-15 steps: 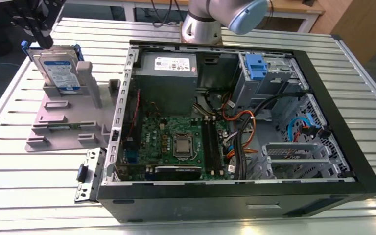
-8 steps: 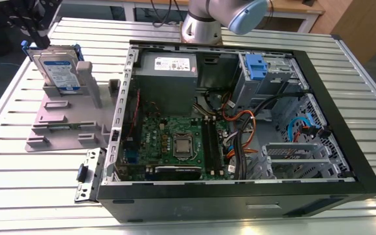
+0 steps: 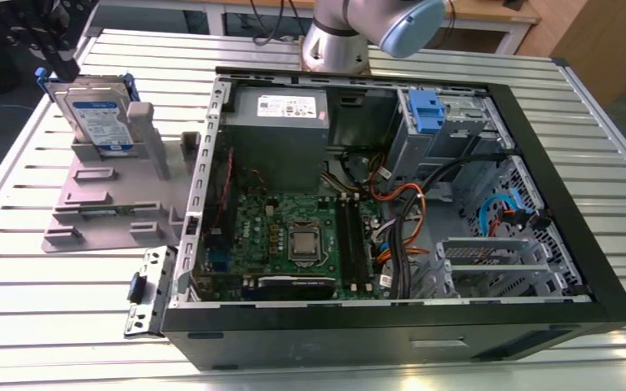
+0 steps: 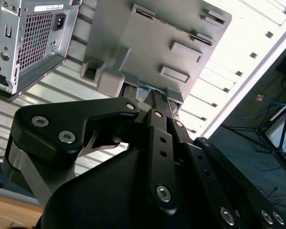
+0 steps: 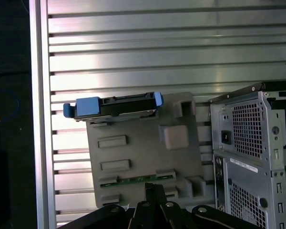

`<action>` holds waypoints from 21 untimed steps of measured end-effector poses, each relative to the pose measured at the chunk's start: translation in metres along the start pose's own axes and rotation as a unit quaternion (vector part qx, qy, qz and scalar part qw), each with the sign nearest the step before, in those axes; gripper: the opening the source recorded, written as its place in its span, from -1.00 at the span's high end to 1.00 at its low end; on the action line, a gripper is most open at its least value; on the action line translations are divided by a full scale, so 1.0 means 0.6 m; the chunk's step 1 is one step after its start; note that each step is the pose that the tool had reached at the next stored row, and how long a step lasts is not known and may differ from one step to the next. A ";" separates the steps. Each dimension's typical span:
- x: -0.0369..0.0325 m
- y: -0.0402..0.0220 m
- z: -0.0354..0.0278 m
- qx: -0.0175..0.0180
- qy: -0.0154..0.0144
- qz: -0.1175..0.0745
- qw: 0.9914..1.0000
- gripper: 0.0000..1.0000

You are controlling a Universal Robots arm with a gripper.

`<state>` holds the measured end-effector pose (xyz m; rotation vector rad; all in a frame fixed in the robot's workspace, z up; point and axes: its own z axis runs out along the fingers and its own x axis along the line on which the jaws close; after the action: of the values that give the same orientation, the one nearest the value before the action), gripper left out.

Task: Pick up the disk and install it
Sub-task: 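Reach for the disk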

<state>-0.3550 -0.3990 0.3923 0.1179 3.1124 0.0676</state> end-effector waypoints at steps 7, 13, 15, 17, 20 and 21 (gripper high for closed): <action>0.006 0.000 0.000 0.000 0.000 0.000 1.000 0.80; 0.012 -0.001 0.000 0.000 0.000 0.000 1.000 0.80; 0.013 -0.001 0.000 0.000 0.000 0.000 1.000 0.80; 0.015 -0.001 0.000 0.000 0.000 0.000 1.000 0.80; 0.018 -0.001 0.001 0.000 0.000 0.000 1.000 0.80; 0.019 -0.001 0.001 0.000 0.000 0.000 1.000 0.80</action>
<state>-0.3663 -0.3990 0.3917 0.1179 3.1125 0.0676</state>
